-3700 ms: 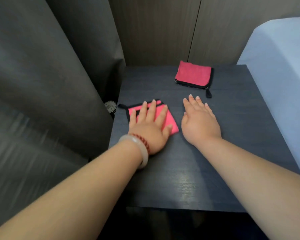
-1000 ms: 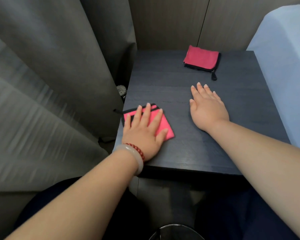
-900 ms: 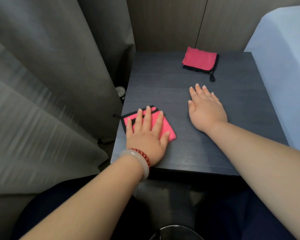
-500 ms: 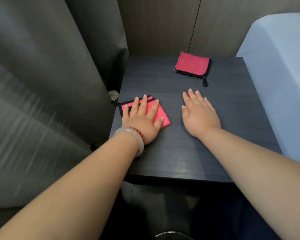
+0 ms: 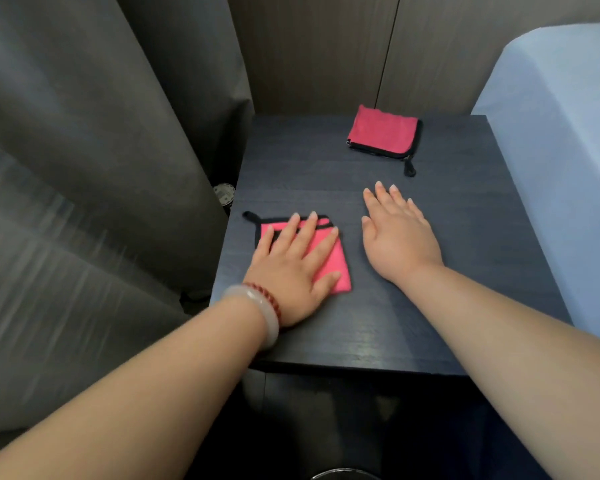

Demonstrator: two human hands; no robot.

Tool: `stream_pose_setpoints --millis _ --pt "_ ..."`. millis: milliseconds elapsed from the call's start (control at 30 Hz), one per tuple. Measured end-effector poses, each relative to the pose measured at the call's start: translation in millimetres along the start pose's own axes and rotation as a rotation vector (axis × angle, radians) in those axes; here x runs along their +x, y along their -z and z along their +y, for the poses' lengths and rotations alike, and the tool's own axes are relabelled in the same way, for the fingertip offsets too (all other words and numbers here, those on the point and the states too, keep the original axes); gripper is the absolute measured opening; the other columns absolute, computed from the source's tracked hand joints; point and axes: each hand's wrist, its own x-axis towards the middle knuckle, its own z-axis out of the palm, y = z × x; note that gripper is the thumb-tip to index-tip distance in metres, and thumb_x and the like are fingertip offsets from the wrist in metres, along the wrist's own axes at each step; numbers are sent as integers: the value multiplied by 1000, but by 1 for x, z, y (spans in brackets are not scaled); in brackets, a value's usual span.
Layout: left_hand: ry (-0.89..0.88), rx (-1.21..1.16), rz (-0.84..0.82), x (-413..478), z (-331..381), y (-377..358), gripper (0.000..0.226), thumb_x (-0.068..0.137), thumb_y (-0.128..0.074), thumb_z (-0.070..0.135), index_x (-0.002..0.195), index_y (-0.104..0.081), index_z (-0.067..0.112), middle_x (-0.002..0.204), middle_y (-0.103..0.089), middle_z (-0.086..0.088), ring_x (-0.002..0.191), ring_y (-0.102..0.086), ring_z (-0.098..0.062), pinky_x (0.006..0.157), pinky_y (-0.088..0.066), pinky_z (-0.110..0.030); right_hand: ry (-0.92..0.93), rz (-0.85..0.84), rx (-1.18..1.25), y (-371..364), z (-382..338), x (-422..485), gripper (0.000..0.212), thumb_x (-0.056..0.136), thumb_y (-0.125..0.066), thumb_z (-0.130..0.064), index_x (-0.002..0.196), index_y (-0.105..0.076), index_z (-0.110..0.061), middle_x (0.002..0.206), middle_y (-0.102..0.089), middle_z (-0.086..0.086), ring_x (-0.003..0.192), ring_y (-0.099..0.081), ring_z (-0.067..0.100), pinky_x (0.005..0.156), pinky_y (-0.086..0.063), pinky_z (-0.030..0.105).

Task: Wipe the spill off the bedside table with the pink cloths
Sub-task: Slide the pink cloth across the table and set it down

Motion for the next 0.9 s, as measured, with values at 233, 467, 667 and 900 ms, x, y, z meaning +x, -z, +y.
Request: stream_pose_setpoints --millis 233,467,667,900 --pt "212 -31 48 19 19 12 65 98 -18 50 155 2 26 162 14 -5 148 17 -28 117 10 -52 -3 3 2 1 -1 0 53 103 -27 -32 155 -21 -21 163 -12 -2 150 -6 15 122 -4 35" --pt "256 -133 -57 38 15 12 69 97 -10 61 153 13 29 160 24 1 145 24 -24 117 13 -47 5 14 18 2 -1 0 53 103 -29 -31 154 -22 -21 163 -13 -2 150 -6 14 121 -3 34" --pt "210 -123 -200 92 -15 36 67 96 -10 63 152 15 34 159 27 5 145 25 -22 118 12 -47 3 -7 21 2 0 0 53 103 -28 -33 155 -20 -22 163 -11 -4 150 -3 14 121 -1 33" --pt "233 -121 -168 142 -31 49 69 95 -11 66 152 13 34 159 25 5 146 23 -22 118 11 -46 -81 102 122 19 -12 19 55 98 -42 -39 150 -34 -24 159 -27 0 147 -20 20 117 -15 40"
